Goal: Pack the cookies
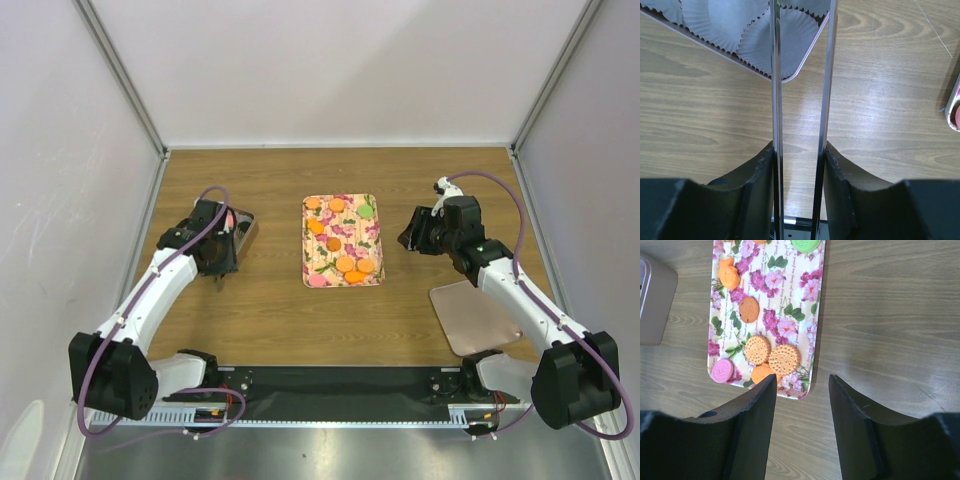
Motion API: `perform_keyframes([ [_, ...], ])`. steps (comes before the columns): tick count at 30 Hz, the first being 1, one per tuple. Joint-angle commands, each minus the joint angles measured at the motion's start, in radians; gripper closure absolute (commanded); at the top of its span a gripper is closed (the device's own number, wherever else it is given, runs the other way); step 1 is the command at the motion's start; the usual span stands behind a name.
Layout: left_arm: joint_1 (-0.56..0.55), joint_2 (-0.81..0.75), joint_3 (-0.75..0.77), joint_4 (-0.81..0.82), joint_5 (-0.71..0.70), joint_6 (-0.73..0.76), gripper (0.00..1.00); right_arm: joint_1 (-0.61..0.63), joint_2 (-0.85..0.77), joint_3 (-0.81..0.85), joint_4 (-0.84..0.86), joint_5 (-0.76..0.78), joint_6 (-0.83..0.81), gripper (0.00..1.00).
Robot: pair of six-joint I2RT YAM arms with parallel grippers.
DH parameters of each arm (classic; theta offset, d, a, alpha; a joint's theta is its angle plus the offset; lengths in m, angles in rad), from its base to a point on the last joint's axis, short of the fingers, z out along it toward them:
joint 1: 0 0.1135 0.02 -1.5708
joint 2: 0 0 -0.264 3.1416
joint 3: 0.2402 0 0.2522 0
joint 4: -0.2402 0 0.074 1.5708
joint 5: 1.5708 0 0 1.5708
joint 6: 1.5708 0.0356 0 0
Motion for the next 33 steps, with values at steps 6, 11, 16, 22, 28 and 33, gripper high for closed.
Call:
perform_keyframes([
  [6,0.009,-0.006,0.021,-0.028,0.016,-0.030,0.58,0.003,-0.022,0.019,0.028,-0.019,0.000,0.48],
  [11,0.008,-0.026,0.024,-0.042,0.017,-0.033,0.58,0.005,-0.028,0.019,0.029,-0.019,0.000,0.48],
  [16,0.009,-0.043,0.020,-0.050,0.019,-0.035,0.58,0.005,-0.028,0.020,0.028,-0.023,0.000,0.48],
  [22,0.008,-0.058,0.024,-0.062,0.019,-0.033,0.58,0.009,-0.034,0.019,0.026,-0.018,0.000,0.48],
  [28,0.009,-0.066,0.027,-0.071,0.014,-0.030,0.57,0.009,-0.037,0.019,0.026,-0.015,-0.001,0.48],
  [33,0.009,-0.067,0.029,-0.073,0.014,-0.029,0.56,0.009,-0.040,0.019,0.023,-0.013,-0.001,0.48],
])
